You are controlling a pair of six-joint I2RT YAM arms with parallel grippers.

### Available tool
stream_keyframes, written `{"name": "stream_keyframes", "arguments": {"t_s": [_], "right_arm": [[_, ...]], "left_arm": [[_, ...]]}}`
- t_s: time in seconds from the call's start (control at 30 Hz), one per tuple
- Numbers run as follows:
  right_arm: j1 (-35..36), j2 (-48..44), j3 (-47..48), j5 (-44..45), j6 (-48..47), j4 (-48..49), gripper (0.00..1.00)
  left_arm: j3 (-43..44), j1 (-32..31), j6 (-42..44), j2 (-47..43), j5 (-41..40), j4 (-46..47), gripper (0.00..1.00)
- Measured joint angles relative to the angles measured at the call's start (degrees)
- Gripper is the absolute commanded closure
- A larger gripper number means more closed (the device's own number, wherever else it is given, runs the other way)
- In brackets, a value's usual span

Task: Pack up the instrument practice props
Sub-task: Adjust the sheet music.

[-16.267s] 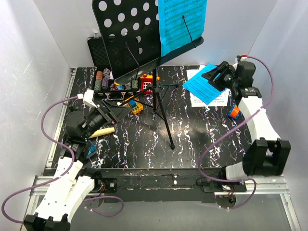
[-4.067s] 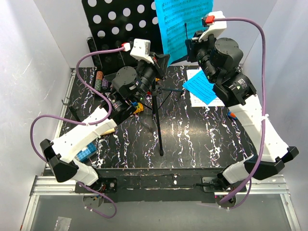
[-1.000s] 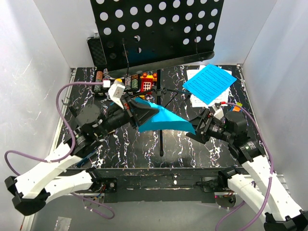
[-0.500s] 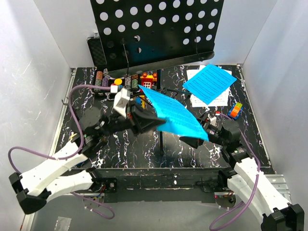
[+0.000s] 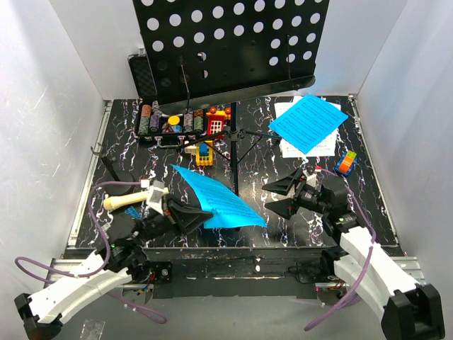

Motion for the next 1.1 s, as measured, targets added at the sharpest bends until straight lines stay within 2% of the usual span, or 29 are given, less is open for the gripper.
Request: {"name": "stream_keyframes", "arguments": {"t_s": [0.1, 0.17, 0.5, 0.63, 0.77, 0.87, 0.97, 1.1], "right_arm": [[0.0, 4.4, -1.6, -1.2, 0.0, 3.4, 0.04], [0.0, 5.4, -2.1, -1.5, -0.1, 3.4, 0.04], [0.0, 11.2, -2.0, -7.0, -0.9, 4.9, 0.03], [0.0, 11.8, -2.0, -8.3, -1.6, 5.1, 0.03], [0.0, 13.5, -2.0, -9.6, -0.3, 7.5, 0.02], [-0.6, 13.9, -1.9, -10.8, 3.4, 11.4, 0.02], [-2.9, 13.2, -1.1, -11.7, 6.9, 14.4, 0.02], [-6.0, 10.7, 0.3, -12.5, 12.4, 19.6, 0.02]], "left_arm": [[-7.7, 0.0, -3.3, -1.3, -3.5, -0.7, 1.00], [-9.0, 0.0, -3.9, -1.2, -5.0, -1.8, 1.00], [-3.0, 0.0, 0.0, 2.9, -6.4, -0.6, 1.00], [-1.2, 0.0, 2.2, 7.6, -6.6, 0.9, 1.00], [12.2, 0.0, 8.0, 19.6, -4.6, 2.4, 1.00], [28.1, 0.0, 13.0, 31.5, 0.9, 4.7, 1.00], [38.9, 0.0, 17.2, 39.8, 5.4, 5.4, 1.00], [44.5, 0.0, 21.4, 45.8, 10.3, 6.1, 1.00]]}}
